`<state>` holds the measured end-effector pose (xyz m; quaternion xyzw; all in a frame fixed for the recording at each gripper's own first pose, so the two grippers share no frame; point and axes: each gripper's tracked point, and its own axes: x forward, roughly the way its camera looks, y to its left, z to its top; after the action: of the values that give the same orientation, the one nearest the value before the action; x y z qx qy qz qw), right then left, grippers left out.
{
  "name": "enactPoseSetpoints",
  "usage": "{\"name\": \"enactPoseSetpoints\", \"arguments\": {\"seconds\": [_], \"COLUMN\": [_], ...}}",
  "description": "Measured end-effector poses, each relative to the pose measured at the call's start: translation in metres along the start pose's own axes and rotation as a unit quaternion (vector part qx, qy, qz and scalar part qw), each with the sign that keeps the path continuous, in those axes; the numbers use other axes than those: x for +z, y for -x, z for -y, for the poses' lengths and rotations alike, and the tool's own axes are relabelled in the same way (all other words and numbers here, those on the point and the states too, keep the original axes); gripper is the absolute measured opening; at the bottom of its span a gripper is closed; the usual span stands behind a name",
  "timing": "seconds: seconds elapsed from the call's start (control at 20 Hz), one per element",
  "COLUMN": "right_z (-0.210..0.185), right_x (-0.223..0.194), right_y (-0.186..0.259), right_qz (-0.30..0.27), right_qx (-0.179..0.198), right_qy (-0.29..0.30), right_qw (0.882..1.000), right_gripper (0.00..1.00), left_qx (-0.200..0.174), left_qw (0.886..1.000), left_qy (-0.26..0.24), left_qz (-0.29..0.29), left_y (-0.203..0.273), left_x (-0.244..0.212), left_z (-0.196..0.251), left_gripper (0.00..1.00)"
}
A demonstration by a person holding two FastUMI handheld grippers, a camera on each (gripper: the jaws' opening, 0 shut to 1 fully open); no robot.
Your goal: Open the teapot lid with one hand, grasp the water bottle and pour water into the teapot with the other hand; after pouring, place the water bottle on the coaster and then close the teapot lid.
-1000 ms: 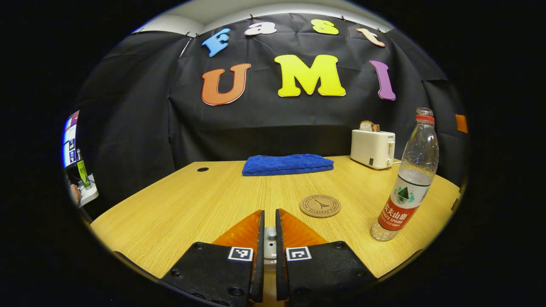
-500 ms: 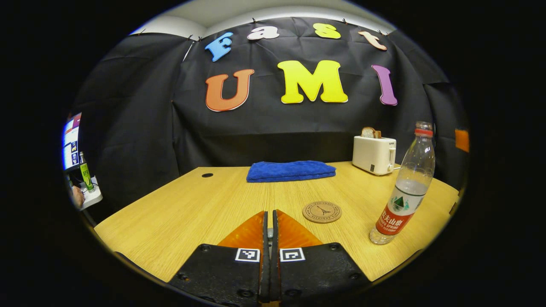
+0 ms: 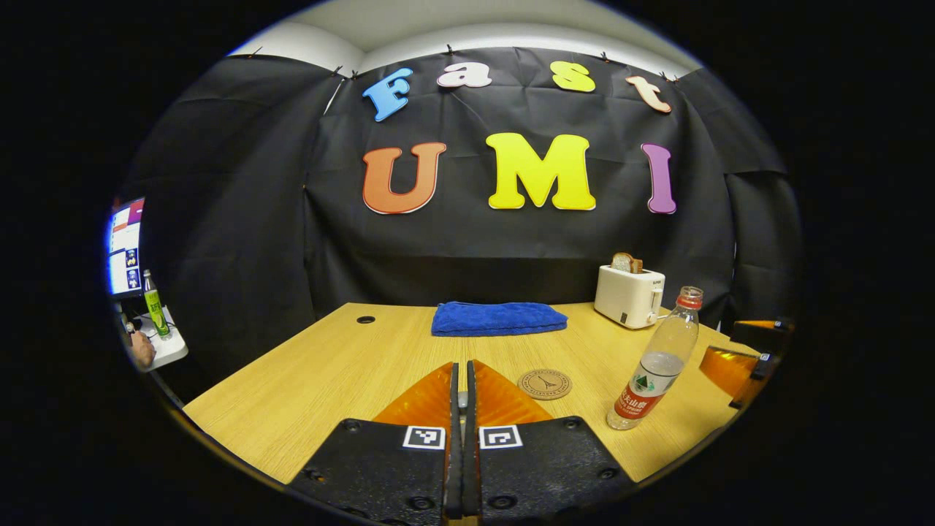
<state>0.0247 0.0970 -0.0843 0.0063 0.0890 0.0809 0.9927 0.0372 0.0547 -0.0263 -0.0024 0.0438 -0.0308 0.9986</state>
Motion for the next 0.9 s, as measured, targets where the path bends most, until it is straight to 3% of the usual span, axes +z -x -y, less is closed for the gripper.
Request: {"name": "enactPoseSetpoints", "arguments": {"seconds": [0.2, 0.35, 0.9], "right_z": [-0.014, -0.022, -0.015], "right_x": [-0.015, -0.025, -0.035], "right_y": [-0.018, -0.036, -0.089], "right_qz": [-0.001, -0.003, -0.014], "right_qx": [0.014, 0.021, -0.021], "right_qy": [-0.020, -0.016, 0.000], "right_qw": [1.000, 1.000, 1.000], "right_gripper": [0.94, 0.97, 0.94], "left_qx": [0.000, -0.012, -0.030], "left_qw": [1.000, 1.000, 0.999], "left_qy": [0.004, 0.000, -0.008], "left_qz": [0.013, 0.019, 0.016], "left_y": [0.014, 0.020, 0.023], "left_x": [0.015, 0.022, 0.023], "left_z": [-0.011, -0.009, -0.015], "left_gripper": [0.03, 0.03, 0.03]}}
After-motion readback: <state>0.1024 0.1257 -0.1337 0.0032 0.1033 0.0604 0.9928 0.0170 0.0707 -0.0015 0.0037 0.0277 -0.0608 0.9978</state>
